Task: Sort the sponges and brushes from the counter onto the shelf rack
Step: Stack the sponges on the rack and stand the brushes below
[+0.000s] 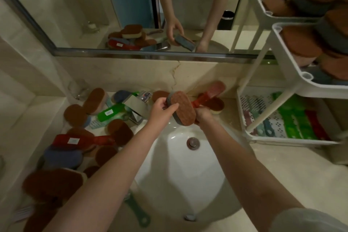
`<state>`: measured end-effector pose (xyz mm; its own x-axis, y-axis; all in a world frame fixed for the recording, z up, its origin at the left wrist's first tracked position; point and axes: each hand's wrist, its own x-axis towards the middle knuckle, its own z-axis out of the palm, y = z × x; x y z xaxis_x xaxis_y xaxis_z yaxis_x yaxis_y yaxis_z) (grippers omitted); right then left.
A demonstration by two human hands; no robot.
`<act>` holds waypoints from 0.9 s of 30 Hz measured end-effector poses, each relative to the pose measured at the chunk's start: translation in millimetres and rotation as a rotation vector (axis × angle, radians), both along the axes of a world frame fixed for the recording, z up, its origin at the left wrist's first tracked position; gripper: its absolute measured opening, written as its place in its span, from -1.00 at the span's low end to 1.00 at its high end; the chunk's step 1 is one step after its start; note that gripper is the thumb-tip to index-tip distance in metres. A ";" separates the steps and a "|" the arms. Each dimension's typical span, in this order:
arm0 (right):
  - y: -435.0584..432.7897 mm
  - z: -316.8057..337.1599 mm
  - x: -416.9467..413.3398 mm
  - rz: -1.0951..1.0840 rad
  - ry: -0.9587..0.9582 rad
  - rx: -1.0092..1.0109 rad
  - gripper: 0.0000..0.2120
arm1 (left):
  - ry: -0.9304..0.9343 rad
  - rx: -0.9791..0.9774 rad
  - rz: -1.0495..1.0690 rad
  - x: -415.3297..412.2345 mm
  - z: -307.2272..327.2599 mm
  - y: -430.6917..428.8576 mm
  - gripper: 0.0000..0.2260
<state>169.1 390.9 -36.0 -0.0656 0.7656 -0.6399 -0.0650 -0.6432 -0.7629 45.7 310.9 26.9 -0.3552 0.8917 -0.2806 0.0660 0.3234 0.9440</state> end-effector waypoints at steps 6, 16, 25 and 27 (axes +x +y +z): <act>-52.1 23.2 50.7 0.197 -0.251 0.322 -0.87 | -0.031 0.039 0.004 4.4 4.4 -13.7 -0.80; -117.8 49.9 142.3 0.103 -0.285 0.515 -0.84 | -0.090 0.015 -0.085 59.3 1.2 -40.4 -0.72; -153.9 56.2 236.3 0.031 -0.266 0.572 -0.81 | -0.060 -0.016 -0.326 150.0 6.7 -48.8 -0.77; -156.1 55.6 255.3 -0.008 -0.280 0.570 -0.82 | -0.052 -0.020 -0.355 170.8 8.2 -46.3 -0.76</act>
<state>424.4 234.8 19.5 0.0519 0.9909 -0.1241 0.1834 -0.1316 -0.9742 216.5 264.6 35.1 -0.0094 0.9509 -0.3092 0.1290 0.3078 0.9427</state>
